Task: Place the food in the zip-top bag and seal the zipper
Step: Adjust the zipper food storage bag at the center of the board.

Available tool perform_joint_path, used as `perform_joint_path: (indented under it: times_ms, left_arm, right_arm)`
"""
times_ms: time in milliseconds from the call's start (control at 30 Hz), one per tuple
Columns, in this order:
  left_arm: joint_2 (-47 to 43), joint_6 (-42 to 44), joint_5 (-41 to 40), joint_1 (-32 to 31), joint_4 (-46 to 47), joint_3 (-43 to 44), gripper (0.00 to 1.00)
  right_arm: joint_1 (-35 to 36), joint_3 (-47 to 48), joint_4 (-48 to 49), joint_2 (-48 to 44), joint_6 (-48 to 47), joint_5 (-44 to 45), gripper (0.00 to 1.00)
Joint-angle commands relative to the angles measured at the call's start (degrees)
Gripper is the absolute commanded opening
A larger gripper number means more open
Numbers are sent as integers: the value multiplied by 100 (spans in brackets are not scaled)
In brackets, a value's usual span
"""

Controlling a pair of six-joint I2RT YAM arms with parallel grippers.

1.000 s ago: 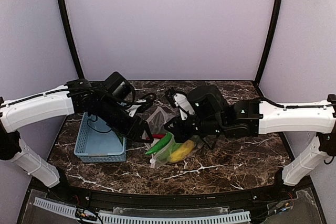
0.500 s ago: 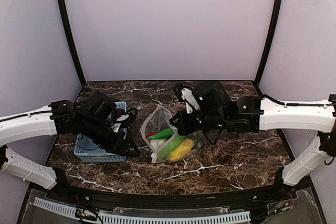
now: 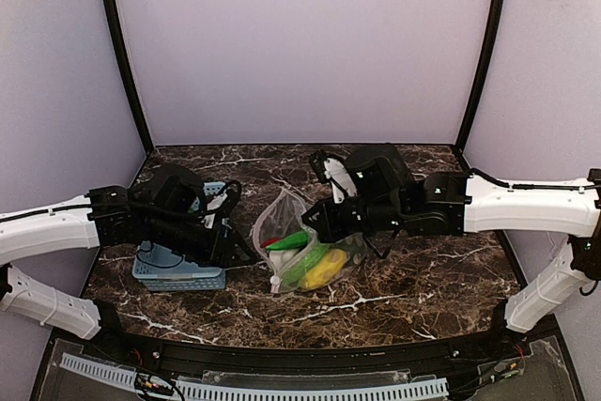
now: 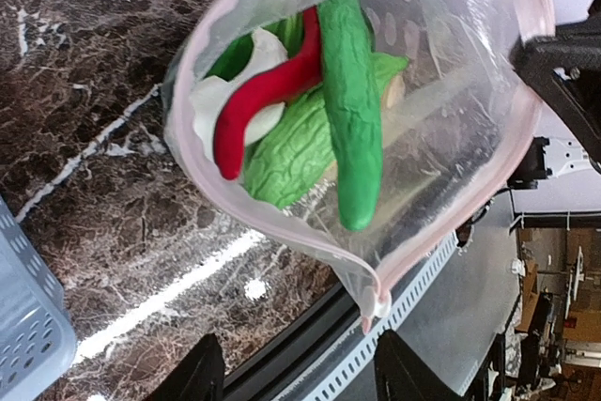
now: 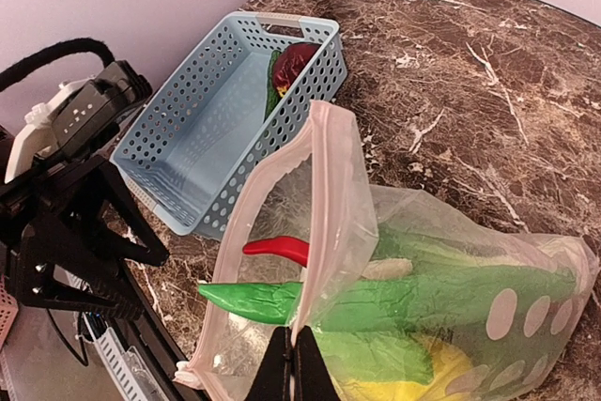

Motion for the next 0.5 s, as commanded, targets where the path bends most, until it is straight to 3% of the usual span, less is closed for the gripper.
perform_joint_path:
  times_ms: [0, 467]
  left_arm:
    - [125, -179, -697, 46, 83, 50, 55]
    - [588, -304, -574, 508, 899, -69, 48]
  right_arm:
    - [-46, 59, 99, -188, 18, -80, 0]
    - [-34, 42, 103, -206, 16, -128, 0]
